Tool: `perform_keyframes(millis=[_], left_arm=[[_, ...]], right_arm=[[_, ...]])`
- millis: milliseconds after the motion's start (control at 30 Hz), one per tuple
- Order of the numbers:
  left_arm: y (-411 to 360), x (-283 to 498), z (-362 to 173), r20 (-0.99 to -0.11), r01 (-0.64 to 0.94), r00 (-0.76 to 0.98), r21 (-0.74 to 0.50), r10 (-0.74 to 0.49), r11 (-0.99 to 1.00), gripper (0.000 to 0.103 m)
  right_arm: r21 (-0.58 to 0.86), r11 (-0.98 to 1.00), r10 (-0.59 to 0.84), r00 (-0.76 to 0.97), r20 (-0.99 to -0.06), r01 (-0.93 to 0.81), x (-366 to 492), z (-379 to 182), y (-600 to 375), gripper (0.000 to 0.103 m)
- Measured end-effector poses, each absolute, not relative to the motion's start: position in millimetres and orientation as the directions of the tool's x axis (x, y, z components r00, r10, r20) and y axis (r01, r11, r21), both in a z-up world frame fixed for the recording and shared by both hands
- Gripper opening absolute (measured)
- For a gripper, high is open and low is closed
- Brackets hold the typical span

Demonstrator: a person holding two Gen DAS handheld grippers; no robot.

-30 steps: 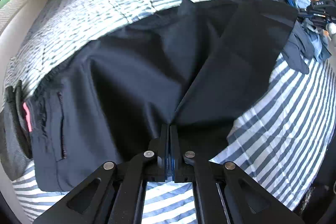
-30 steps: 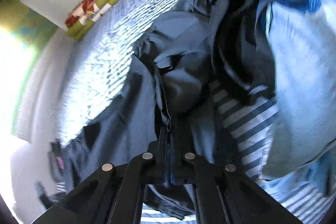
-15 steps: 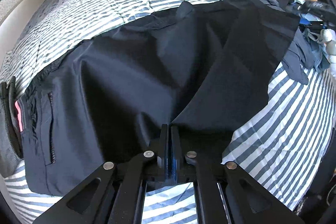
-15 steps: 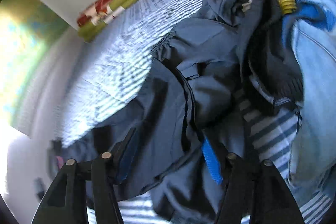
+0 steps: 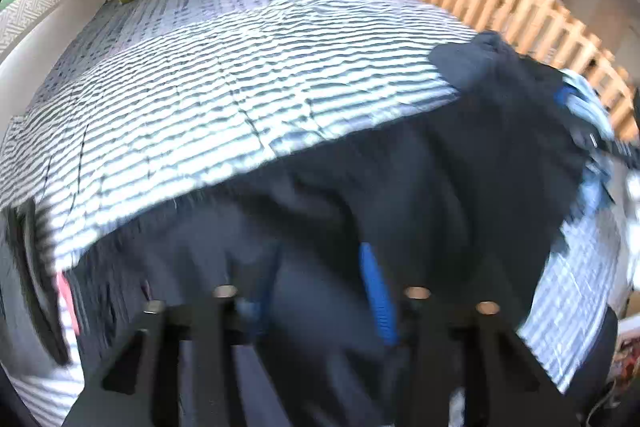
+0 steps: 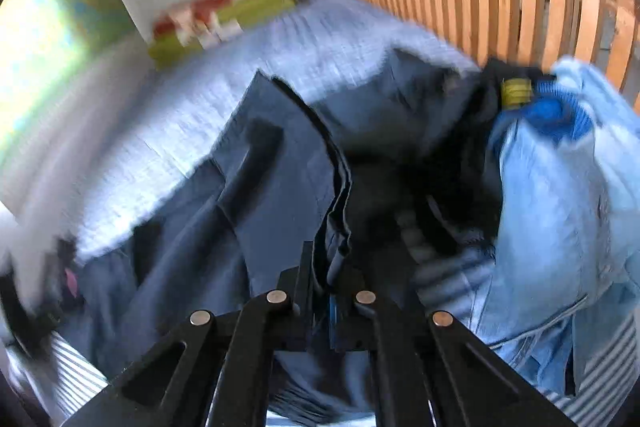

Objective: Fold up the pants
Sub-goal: 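Drag the black garment leg across the bed with the left tool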

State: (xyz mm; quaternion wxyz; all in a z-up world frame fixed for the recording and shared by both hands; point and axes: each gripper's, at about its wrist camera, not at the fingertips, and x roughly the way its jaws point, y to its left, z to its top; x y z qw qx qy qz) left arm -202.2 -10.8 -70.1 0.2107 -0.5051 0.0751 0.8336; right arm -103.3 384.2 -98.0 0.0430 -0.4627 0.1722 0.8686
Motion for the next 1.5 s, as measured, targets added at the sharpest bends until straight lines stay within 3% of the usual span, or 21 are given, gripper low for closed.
perform_keyframes(millis=[100, 267, 300, 333, 400, 633, 800, 900, 1067, 1200, 1300, 1400, 1500], left_arm=[[13, -237, -99, -0.91, -0.479, -0.385, 0.053, 0.155, -0.876, 0.06], [29, -261, -144, -0.942, -0.51, -0.321, 0.091, 0.091, -0.855, 0.061], [29, -259, -143, -0.935, -0.516, -0.334, 0.073, 0.122, -0.853, 0.043], [30, -257, -142, -0.928, -0.519, -0.348, 0.071, 0.135, -0.852, 0.01], [28, -258, -140, -0.921, -0.489, -0.376, 0.1, 0.106, -0.867, 0.002], [20, -261, -121, -0.887, -0.454, -0.453, 0.141, 0.092, -0.88, 0.001], [10, -306, -132, -0.888, -0.322, -0.46, 0.146, 0.019, -0.935, 0.001], [17, -307, -139, -0.895, -0.37, -0.446, 0.199, -0.015, -0.908, 0.004], [-2, -281, -89, -0.862, -0.365, -0.498, 0.108, 0.096, -0.925, 0.004], [-14, -202, -66, -0.856, -0.465, -0.463, 0.014, 0.23, -0.885, 0.004], [-22, -159, -77, -0.877, -0.502, -0.388, -0.057, 0.284, -0.863, 0.006], [-10, -152, -129, -0.93, -0.515, -0.312, -0.006, 0.194, -0.857, 0.007], [-8, -159, -157, -0.935, -0.494, -0.318, 0.02, 0.159, -0.869, 0.012]], right_arm=[[0.26, -0.938, -0.09, -0.56, -0.823, -0.23, -108, -110, 381, 0.004], [0.265, -0.939, -0.1, -0.565, -0.819, -0.218, -111, -108, 384, 0.005], [0.267, -0.938, -0.102, -0.562, -0.821, -0.22, -111, -109, 384, 0.005], [0.269, -0.938, -0.105, -0.559, -0.823, -0.22, -110, -112, 383, 0.004], [0.276, -0.934, -0.11, -0.55, -0.828, -0.229, -108, -117, 388, 0.004], [0.307, -0.919, -0.125, -0.557, -0.821, -0.246, -104, -120, 395, 0.004], [0.298, -0.92, -0.108, -0.564, -0.819, -0.255, -105, -121, 394, 0.004], [0.309, -0.912, -0.114, -0.558, -0.822, -0.269, -104, -125, 398, 0.004], [0.314, -0.916, -0.101, -0.614, -0.783, -0.249, -91, -106, 391, 0.004], [0.264, -0.941, -0.058, -0.667, -0.743, -0.212, -90, -82, 374, 0.004], [0.24, -0.954, -0.045, -0.706, -0.707, -0.179, -91, -58, 360, 0.004], [0.223, -0.963, -0.038, -0.739, -0.673, -0.154, -89, -44, 348, 0.004], [0.202, -0.956, -0.004, -0.681, -0.732, -0.212, -100, -58, 353, 0.005]])
